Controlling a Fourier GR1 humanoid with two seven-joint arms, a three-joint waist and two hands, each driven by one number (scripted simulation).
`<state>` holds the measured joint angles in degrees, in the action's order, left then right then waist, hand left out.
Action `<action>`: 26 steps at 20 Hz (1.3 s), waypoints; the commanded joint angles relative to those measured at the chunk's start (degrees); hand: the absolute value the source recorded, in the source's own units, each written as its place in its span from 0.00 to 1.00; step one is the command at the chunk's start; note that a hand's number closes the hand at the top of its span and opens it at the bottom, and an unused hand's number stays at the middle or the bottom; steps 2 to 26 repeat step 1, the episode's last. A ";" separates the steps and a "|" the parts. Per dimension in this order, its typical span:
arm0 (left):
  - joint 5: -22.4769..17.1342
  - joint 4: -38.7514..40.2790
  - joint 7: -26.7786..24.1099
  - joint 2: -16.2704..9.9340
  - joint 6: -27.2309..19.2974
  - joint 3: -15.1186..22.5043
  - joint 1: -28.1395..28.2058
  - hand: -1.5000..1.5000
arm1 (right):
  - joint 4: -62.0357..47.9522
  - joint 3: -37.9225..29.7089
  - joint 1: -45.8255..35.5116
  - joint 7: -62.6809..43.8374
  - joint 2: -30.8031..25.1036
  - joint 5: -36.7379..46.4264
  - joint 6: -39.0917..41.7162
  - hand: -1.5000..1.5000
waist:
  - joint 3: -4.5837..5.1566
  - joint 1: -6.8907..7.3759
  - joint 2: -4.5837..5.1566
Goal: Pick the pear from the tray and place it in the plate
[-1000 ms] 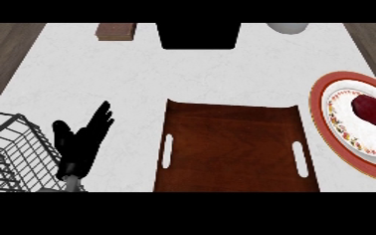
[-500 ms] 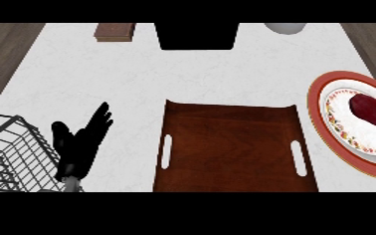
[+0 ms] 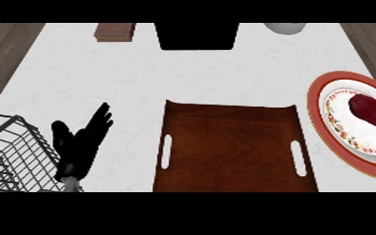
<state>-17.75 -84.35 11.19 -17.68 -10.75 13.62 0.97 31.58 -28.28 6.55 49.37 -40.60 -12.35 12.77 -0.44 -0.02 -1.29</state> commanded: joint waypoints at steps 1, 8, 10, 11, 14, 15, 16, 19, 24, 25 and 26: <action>2.46 3.45 -1.71 3.46 -0.96 0.21 -0.48 0.50 | 3.49 -0.20 1.94 -1.80 1.83 -0.99 -1.14 0.00 | 0.49 -0.27 1.26; 2.46 3.45 -1.71 3.46 -0.96 0.21 -0.48 0.50 | 3.49 -0.20 1.94 -1.80 1.83 -0.99 -1.14 0.00 | 0.49 -0.27 1.26; 2.46 3.45 -1.71 3.46 -0.96 0.21 -0.48 0.50 | 3.49 -0.20 1.94 -1.80 1.83 -0.99 -1.14 0.00 | 0.49 -0.27 1.26; 2.46 3.45 -1.71 3.46 -0.96 0.21 -0.48 0.50 | 3.49 -0.20 1.94 -1.80 1.83 -0.99 -1.14 0.00 | 0.49 -0.27 1.26; 2.46 3.45 -1.71 3.46 -0.96 0.21 -0.48 0.50 | 3.49 -0.20 1.94 -1.80 1.83 -0.99 -1.14 0.00 | 0.49 -0.27 1.26; 2.46 3.45 -1.71 3.46 -0.96 0.21 -0.48 0.50 | 3.49 -0.20 1.94 -1.80 1.83 -0.99 -1.14 0.00 | 0.49 -0.27 1.26; 2.46 3.45 -1.71 3.46 -0.96 0.21 -0.48 0.50 | 3.49 -0.20 1.94 -1.80 1.83 -0.99 -1.14 0.00 | 0.49 -0.27 1.26; 2.46 3.45 -1.71 3.46 -0.96 0.21 -0.48 0.50 | 3.49 -0.20 1.94 -1.80 1.83 -0.99 -1.14 0.00 | 0.49 -0.27 1.26; 2.46 3.45 -1.71 3.46 -0.96 0.21 -0.48 0.50 | 3.49 -0.20 1.94 -1.80 1.83 -0.99 -1.14 0.00 | 0.49 -0.27 1.26; 2.46 3.45 -1.71 3.46 -0.96 0.21 -0.48 0.50 | 3.49 -0.20 1.94 -1.80 1.83 -0.99 -1.14 0.00 | 0.49 -0.27 1.26; 2.46 3.45 -1.71 3.46 -0.96 0.21 -0.48 0.50 | 3.49 -0.20 1.94 -1.80 1.83 -0.99 -1.14 0.00 | 0.49 -0.27 1.26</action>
